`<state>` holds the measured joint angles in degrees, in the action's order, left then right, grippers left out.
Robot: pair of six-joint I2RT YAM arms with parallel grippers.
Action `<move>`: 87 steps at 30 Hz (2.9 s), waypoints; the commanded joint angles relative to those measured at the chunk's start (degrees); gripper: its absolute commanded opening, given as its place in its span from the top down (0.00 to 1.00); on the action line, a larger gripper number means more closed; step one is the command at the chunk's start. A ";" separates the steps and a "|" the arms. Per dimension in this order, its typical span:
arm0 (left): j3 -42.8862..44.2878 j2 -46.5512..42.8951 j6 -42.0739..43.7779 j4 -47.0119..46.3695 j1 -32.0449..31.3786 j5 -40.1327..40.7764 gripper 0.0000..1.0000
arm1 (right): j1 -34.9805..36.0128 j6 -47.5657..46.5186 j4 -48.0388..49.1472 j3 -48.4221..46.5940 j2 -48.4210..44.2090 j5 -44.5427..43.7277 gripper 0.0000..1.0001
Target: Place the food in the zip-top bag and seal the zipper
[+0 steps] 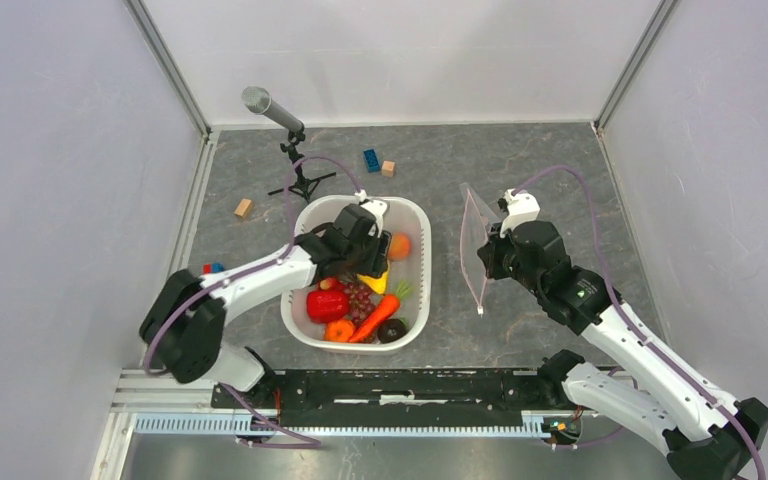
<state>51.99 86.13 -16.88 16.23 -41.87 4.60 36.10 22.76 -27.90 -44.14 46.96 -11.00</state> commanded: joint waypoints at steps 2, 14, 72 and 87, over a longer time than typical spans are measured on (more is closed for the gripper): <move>1.14 -14.58 -1.20 -2.45 0.11 -4.28 0.63 | -0.07 0.98 2.95 0.78 0.15 0.10 1.00; 0.54 -23.71 -18.55 -24.51 -6.26 -18.13 0.63 | -0.06 4.48 7.47 2.67 -0.64 1.60 1.00; -2.24 -13.83 10.73 -52.81 -28.40 18.06 0.55 | 0.29 4.26 14.76 3.97 -1.52 13.51 1.00; -4.48 -12.70 38.73 -59.06 -28.36 17.33 0.60 | 0.29 4.92 15.86 4.86 -2.17 17.47 1.00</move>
<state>48.07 72.60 10.98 -37.10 -70.19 24.32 36.25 27.70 -14.79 -39.35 45.28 4.99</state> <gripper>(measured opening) 0.614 0.010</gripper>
